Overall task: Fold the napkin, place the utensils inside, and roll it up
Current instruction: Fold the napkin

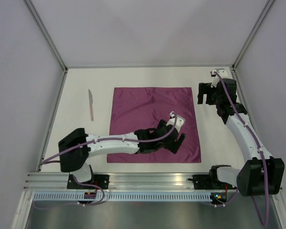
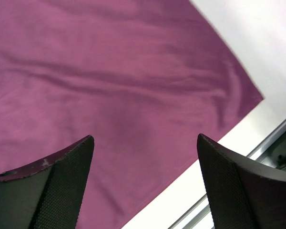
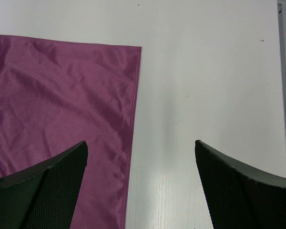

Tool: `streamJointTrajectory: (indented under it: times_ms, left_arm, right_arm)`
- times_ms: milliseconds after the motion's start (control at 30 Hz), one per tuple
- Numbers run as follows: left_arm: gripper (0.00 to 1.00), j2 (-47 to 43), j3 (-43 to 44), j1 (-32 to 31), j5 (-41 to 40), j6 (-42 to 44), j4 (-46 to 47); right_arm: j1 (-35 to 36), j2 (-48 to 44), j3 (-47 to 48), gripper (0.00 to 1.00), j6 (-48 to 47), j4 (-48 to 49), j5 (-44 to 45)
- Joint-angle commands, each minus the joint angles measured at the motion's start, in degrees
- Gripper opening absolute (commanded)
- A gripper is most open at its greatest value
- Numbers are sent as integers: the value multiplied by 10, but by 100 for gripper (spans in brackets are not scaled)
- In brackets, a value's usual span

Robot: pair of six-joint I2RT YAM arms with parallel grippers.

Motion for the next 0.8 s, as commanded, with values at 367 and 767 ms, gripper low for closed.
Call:
streamJointTrajectory:
  times_ms: [367,767]
  left_arm:
    - [75,286,212,-121,-47,70,108]
    - [74,359,251,-147,-58,117,157]
  right_arm:
    - [0,-6,21,98,-3,-10,25]
    - [0,-6,21,98,-4,-10,23]
